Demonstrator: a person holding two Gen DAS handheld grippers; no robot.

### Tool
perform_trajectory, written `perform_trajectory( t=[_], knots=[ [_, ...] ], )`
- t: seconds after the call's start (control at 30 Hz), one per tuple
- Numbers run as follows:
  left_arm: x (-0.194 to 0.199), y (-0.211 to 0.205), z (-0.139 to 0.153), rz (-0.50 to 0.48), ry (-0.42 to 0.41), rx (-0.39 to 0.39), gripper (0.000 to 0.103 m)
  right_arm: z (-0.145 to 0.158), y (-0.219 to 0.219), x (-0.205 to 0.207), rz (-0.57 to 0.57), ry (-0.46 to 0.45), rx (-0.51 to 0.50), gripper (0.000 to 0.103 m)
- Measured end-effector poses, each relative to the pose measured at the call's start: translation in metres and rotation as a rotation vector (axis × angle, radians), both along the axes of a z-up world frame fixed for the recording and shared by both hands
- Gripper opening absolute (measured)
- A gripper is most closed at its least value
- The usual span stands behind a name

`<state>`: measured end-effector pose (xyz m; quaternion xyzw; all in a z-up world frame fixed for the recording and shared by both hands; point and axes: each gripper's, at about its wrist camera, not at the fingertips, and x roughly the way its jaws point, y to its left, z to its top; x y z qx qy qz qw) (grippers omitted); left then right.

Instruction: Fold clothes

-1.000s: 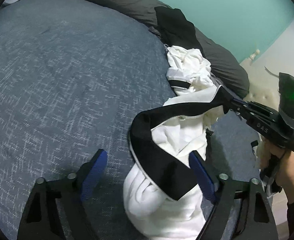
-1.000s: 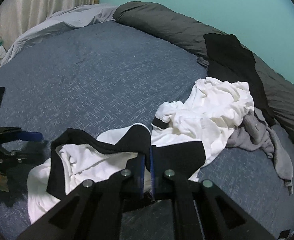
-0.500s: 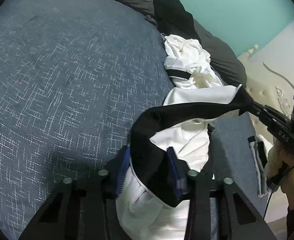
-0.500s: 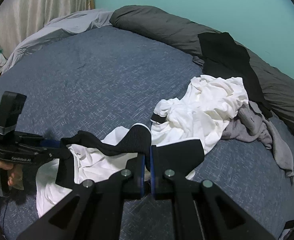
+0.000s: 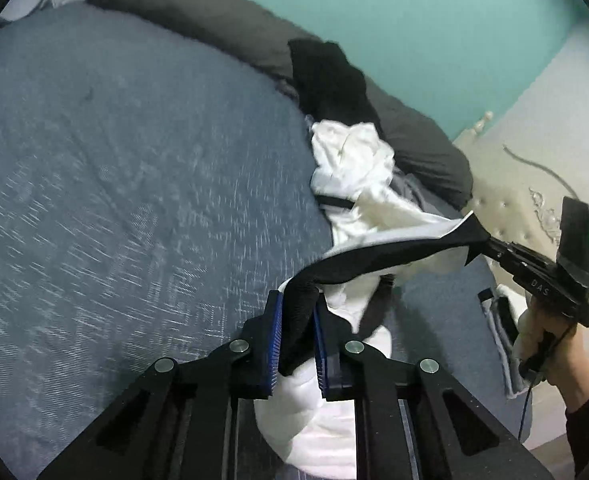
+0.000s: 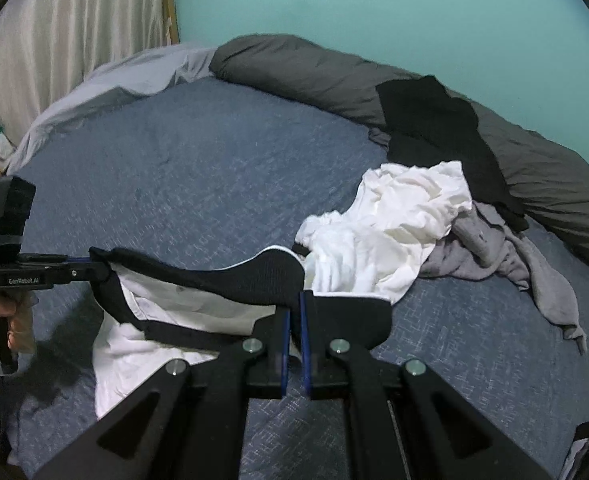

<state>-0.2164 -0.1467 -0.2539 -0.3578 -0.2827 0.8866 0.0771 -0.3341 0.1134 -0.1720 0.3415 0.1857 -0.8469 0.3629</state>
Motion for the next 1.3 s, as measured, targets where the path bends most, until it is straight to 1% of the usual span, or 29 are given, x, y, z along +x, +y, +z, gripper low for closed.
perform_trajectory(
  t=[0.13,0.2,0.27,0.43,0.67,0.77,0.9,1.0,1.1,1.2,1.3],
  knots=[
    [0.016,-0.001,0.031,-0.014,0.045,-0.039,0.013,0.029,0.005,0.013,0.009,0.032,-0.021,0.004],
    [0.021,0.001,0.055,-0.02,0.074,-0.068,0.013,0.049,0.008,0.022,0.012,0.057,-0.038,0.003],
    [0.024,0.003,0.086,-0.022,0.11,-0.103,0.013,0.072,0.012,0.03,0.007,0.083,-0.064,0.003],
    [0.035,0.012,0.175,-0.031,0.221,-0.189,0.013,0.144,0.028,0.053,-0.024,0.152,-0.133,0.003],
    [0.059,0.031,0.304,-0.052,0.351,-0.325,0.013,0.26,0.052,0.093,-0.07,0.245,-0.244,0.003],
    [0.074,0.036,0.354,-0.057,0.395,-0.361,0.012,0.296,0.061,0.11,-0.085,0.271,-0.278,0.003],
    [0.096,0.046,0.415,-0.063,0.442,-0.43,0.012,0.346,0.074,0.134,-0.103,0.305,-0.324,0.003],
    [0.109,0.052,0.455,-0.064,0.471,-0.461,0.012,0.377,0.082,0.154,-0.109,0.333,-0.341,0.003],
    [0.122,0.057,0.488,-0.06,0.496,-0.486,0.012,0.405,0.089,0.175,-0.106,0.359,-0.356,0.003],
    [0.136,0.063,0.515,-0.061,0.518,-0.507,0.012,0.43,0.095,0.197,-0.104,0.388,-0.362,0.003],
    [0.153,0.066,0.538,-0.064,0.543,-0.511,0.012,0.448,0.103,0.214,-0.107,0.412,-0.367,0.003]
  ],
)
